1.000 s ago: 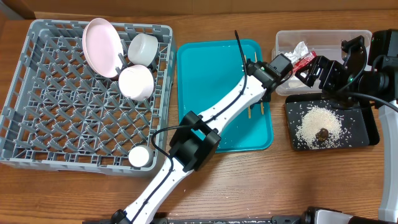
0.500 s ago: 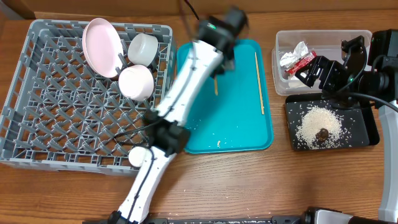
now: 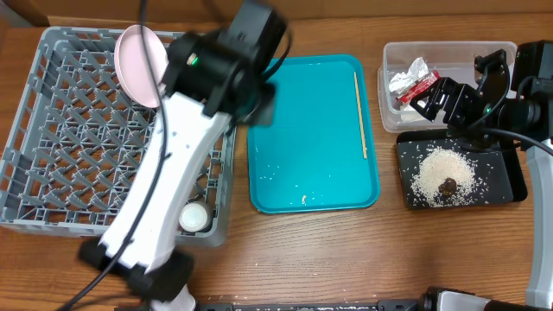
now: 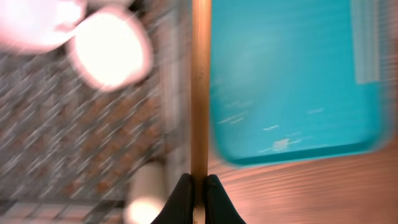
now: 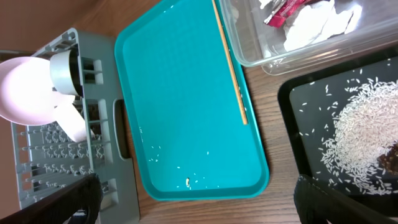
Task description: Sort waste into correct bins and load items into the dishwasher
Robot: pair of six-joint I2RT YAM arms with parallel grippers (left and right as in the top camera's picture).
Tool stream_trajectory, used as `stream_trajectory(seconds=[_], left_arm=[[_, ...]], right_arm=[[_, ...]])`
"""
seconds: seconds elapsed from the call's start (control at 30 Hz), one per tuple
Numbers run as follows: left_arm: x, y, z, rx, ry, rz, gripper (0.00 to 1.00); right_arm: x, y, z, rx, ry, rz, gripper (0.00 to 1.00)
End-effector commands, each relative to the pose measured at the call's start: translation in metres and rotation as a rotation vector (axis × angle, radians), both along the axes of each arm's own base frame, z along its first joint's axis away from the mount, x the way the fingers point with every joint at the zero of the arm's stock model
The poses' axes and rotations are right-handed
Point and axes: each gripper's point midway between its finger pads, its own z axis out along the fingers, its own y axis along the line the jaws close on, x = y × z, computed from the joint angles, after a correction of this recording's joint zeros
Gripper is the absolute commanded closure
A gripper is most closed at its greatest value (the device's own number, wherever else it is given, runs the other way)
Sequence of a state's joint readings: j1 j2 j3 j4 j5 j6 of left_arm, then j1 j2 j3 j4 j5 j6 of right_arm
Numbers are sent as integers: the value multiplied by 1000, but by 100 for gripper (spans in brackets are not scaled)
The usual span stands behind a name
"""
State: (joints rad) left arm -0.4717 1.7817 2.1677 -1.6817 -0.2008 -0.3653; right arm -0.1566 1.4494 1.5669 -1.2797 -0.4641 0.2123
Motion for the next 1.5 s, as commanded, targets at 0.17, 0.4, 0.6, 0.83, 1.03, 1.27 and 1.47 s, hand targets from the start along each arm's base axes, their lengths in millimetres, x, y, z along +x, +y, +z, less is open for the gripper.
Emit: stream_trajectory(seconds=[0.17, 0.4, 0.6, 0.83, 1.03, 1.27, 1.47], left_arm=[[1, 64, -53, 237, 53, -14, 96], [15, 67, -119, 286, 98, -128, 96], [20, 73, -143, 249, 81, -44, 96], [28, 69, -159, 192, 34, 50, 92], [32, 64, -164, 166, 13, 48, 51], [58, 51, -122, 104, -93, 48, 36], [87, -29, -34, -256, -275, -22, 28]], right_arm=[[1, -2, 1, -6, -6, -2, 0], [1, -2, 1, -6, -6, -2, 0], [1, -2, 1, -6, -6, -2, 0], [1, -2, 1, -6, -6, -2, 0], [1, -2, 1, -6, -6, -2, 0], [1, -2, 1, -6, -6, -2, 0], [1, -2, 1, -6, -6, -2, 0]])
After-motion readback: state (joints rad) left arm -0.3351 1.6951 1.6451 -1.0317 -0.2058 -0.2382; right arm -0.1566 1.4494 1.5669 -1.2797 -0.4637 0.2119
